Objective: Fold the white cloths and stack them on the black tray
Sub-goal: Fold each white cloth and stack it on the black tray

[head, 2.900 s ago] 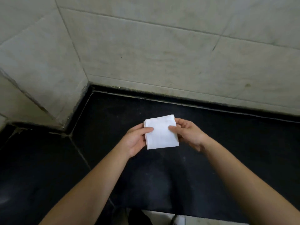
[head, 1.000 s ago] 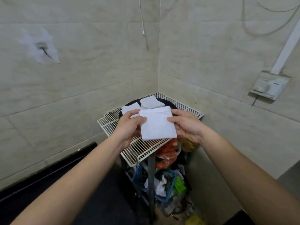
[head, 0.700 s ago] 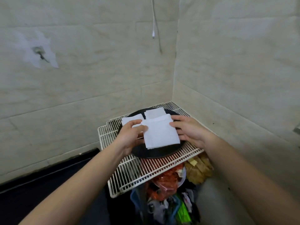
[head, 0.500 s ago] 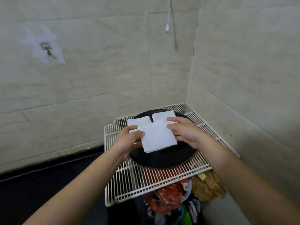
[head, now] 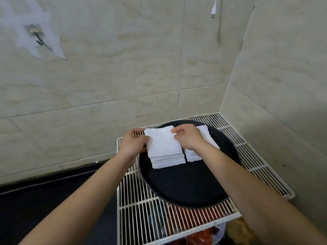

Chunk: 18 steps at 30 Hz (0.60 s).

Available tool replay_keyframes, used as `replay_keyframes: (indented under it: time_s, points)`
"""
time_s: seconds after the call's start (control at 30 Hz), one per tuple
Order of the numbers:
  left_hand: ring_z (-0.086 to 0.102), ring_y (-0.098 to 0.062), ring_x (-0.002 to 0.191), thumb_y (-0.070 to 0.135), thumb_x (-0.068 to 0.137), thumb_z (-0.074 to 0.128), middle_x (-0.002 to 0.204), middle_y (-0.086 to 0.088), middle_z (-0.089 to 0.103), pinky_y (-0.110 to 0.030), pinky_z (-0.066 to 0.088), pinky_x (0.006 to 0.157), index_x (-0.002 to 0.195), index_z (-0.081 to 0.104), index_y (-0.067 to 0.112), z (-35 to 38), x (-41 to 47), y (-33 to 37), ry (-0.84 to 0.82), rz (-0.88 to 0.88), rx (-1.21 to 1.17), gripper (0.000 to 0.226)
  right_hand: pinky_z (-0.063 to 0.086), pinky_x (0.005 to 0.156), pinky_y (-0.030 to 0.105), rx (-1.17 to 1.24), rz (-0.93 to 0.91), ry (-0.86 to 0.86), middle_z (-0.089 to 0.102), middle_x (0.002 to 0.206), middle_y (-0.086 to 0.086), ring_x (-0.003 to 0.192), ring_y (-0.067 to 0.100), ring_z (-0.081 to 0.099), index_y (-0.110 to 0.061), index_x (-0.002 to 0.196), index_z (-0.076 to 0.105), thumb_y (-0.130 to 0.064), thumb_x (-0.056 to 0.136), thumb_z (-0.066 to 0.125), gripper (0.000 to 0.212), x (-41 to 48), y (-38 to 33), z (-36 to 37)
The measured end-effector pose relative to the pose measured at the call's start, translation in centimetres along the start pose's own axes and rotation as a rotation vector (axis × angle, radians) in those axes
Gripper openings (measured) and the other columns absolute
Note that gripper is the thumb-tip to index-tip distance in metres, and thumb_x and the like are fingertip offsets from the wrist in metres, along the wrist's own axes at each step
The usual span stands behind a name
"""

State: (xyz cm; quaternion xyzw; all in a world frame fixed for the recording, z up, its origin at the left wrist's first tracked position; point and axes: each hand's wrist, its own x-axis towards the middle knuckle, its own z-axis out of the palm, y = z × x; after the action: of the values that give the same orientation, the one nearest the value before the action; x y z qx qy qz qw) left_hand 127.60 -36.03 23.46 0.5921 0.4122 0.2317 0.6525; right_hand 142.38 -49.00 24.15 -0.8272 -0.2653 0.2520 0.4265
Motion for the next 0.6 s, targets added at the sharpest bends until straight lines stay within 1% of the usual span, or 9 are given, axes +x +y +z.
replay_keyframes:
  time_s: [0.1, 0.17, 0.23, 0.33, 0.4, 0.5, 0.53, 0.57, 0.6]
  points:
    - [0.066, -0.014, 0.063, -0.006, 0.088, 0.062, 0.084, -0.008, 0.066, -0.028, 0.054, 0.051, 0.108, 0.054, 0.01, 0.0, 0.4, -0.7, -0.029, -0.021, 0.018, 0.028, 0.051, 0.09, 0.026, -0.087, 0.015, 0.001, 0.066, 0.109, -0.004, 0.109, 0.016, 0.062, -0.022, 0.106, 0.073, -0.006, 0.09, 0.055, 0.029, 0.1, 0.1, 0.2]
    - [0.067, -0.018, 0.069, -0.006, 0.086, 0.065, 0.086, -0.009, 0.066, -0.03, 0.055, 0.053, 0.107, 0.055, 0.009, -0.1, 0.7, -1.1, -0.05, -0.023, 0.032, 0.028, 0.052, 0.094, 0.03, -0.122, 0.012, 0.003, 0.064, 0.113, -0.004, 0.111, 0.016, 0.06, -0.019, 0.11, 0.072, -0.006, 0.09, 0.053, 0.031, -0.1, 0.0, 0.0]
    - [0.068, -0.021, 0.073, -0.006, 0.086, 0.065, 0.087, -0.01, 0.066, -0.032, 0.055, 0.056, 0.1, 0.056, 0.011, -0.1, 0.9, -1.3, -0.073, -0.008, 0.059, 0.024, 0.052, 0.097, 0.032, -0.147, 0.012, 0.014, 0.066, 0.12, -0.002, 0.114, 0.018, 0.06, -0.018, 0.112, 0.072, -0.005, 0.091, 0.052, 0.032, 0.0, 0.0, -0.2]
    - [0.068, -0.023, 0.076, -0.005, 0.088, 0.065, 0.089, -0.012, 0.064, -0.036, 0.057, 0.062, 0.094, 0.056, 0.014, 0.0, 1.1, -1.8, -0.094, 0.001, 0.109, 0.022, 0.049, 0.092, 0.025, -0.187, 0.016, 0.027, 0.066, 0.124, -0.001, 0.115, 0.017, 0.06, -0.018, 0.115, 0.072, -0.004, 0.093, 0.051, 0.034, 0.0, 0.3, -0.1]
    - [0.069, -0.024, 0.078, -0.004, 0.088, 0.066, 0.094, -0.014, 0.064, -0.039, 0.06, 0.067, 0.098, 0.057, 0.013, 0.0, 1.1, -2.2, -0.098, -0.004, 0.127, 0.021, 0.049, 0.087, 0.023, -0.205, -0.004, 0.039, 0.067, 0.122, -0.001, 0.113, 0.016, 0.061, -0.018, 0.117, 0.072, -0.005, 0.093, 0.051, 0.034, -0.1, 0.5, 0.0]
    - [0.069, -0.023, 0.081, 0.008, 0.089, 0.069, 0.094, -0.009, 0.065, -0.041, 0.06, 0.074, 0.113, 0.056, 0.012, 0.0, 0.9, -2.8, -0.032, 0.036, 0.163, 0.027, 0.052, 0.085, 0.025, -0.228, -0.061, 0.054, 0.066, 0.106, -0.005, 0.106, 0.013, 0.062, -0.018, 0.116, 0.071, -0.009, 0.093, 0.053, 0.03, -0.9, 0.5, -0.1]
    - [0.067, -0.021, 0.083, 0.016, 0.09, 0.07, 0.095, -0.006, 0.065, -0.039, 0.058, 0.075, 0.118, 0.054, 0.014, 0.0, 0.8, -2.9, 0.016, 0.081, 0.211, 0.033, 0.051, 0.086, 0.023, -0.226, -0.086, 0.075, 0.065, 0.103, -0.007, 0.104, 0.011, 0.061, -0.019, 0.116, 0.071, -0.012, 0.093, 0.055, 0.028, -1.2, 0.6, -0.3]
    - [0.065, -0.018, 0.084, 0.024, 0.09, 0.071, 0.097, -0.003, 0.064, -0.033, 0.055, 0.073, 0.123, 0.053, 0.017, 0.0, 0.6, -2.9, 0.058, 0.135, 0.27, 0.039, 0.049, 0.087, 0.021, -0.209, -0.117, 0.118, 0.066, 0.104, -0.008, 0.101, 0.008, 0.061, -0.02, 0.115, 0.071, -0.015, 0.094, 0.056, 0.026, -1.6, 0.7, -0.6]
    - [0.063, -0.016, 0.088, 0.03, 0.09, 0.07, 0.101, -0.002, 0.062, -0.029, 0.051, 0.074, 0.129, 0.051, 0.018, 0.0, 0.5, -3.1, 0.081, 0.178, 0.309, 0.045, 0.047, 0.087, 0.019, -0.166, -0.15, 0.188, 0.068, 0.103, -0.01, 0.097, 0.005, 0.062, -0.022, 0.112, 0.072, -0.017, 0.094, 0.058, 0.024, -1.9, 1.0, -0.9]
